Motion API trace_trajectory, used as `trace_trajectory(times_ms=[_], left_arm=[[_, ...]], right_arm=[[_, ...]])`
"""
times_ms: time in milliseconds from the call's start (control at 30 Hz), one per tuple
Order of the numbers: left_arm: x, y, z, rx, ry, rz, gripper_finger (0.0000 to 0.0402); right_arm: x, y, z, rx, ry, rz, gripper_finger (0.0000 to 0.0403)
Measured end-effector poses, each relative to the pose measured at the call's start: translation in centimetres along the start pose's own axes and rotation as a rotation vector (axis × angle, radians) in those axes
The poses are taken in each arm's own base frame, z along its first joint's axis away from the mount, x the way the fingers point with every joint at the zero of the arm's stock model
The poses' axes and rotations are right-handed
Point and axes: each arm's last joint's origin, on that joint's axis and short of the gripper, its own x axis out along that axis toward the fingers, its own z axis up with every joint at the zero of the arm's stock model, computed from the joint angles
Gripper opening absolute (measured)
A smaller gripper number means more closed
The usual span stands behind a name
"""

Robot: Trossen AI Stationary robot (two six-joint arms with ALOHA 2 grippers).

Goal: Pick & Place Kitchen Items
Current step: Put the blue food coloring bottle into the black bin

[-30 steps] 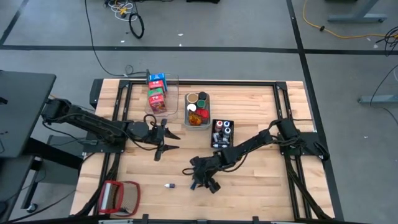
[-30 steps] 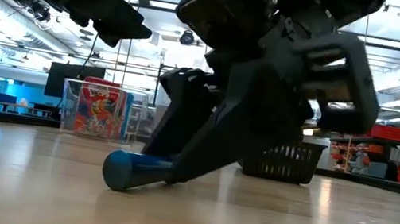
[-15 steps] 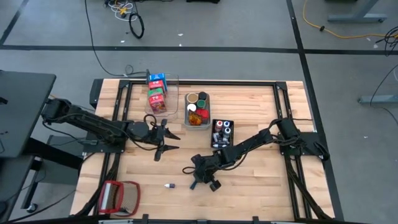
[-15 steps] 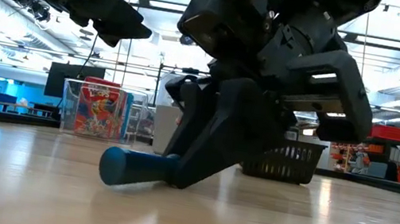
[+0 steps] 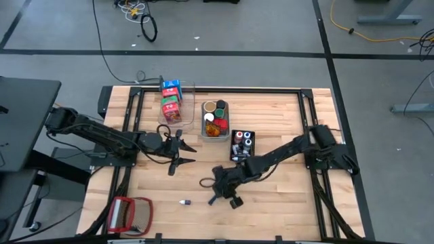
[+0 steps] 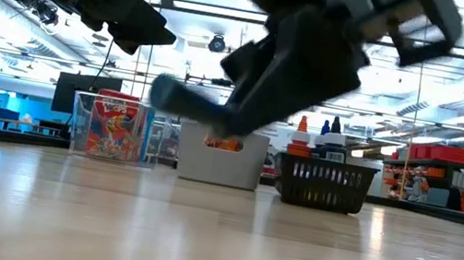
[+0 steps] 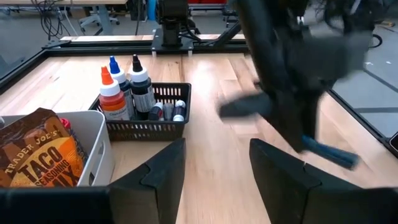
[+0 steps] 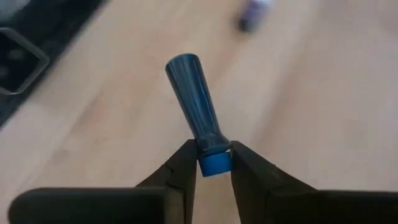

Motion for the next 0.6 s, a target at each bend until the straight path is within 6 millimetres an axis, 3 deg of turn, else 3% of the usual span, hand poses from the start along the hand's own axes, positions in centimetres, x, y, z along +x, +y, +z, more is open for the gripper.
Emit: trace_trajectory(times_ms=[200, 300, 433, 600], left_arm=[[0.0, 0.0, 0.0, -0.001, 0.001, 0.000, 0.0186], [0.0, 0.0, 0.0, -0.008, 0.001, -0.001, 0.0187], [0.0, 0.0, 0.0, -0.026, 0.001, -0.001, 0.0187], [0.0, 0.0, 0.0, -0.029, 0.000, -0.001, 0.0187]], right_arm=[[-6.9, 0.5, 0.4, 0.141, 0.125, -0.263, 0.0085], [-9.6, 0.6, -0.8, 0.245, 0.210, -0.442, 0.0086], [-10.9, 0.5, -3.0, 0.407, 0.242, -0.578, 0.0086], [-9.8, 0.4, -6.4, 0.497, 0.323, -0.620, 0.0087]])
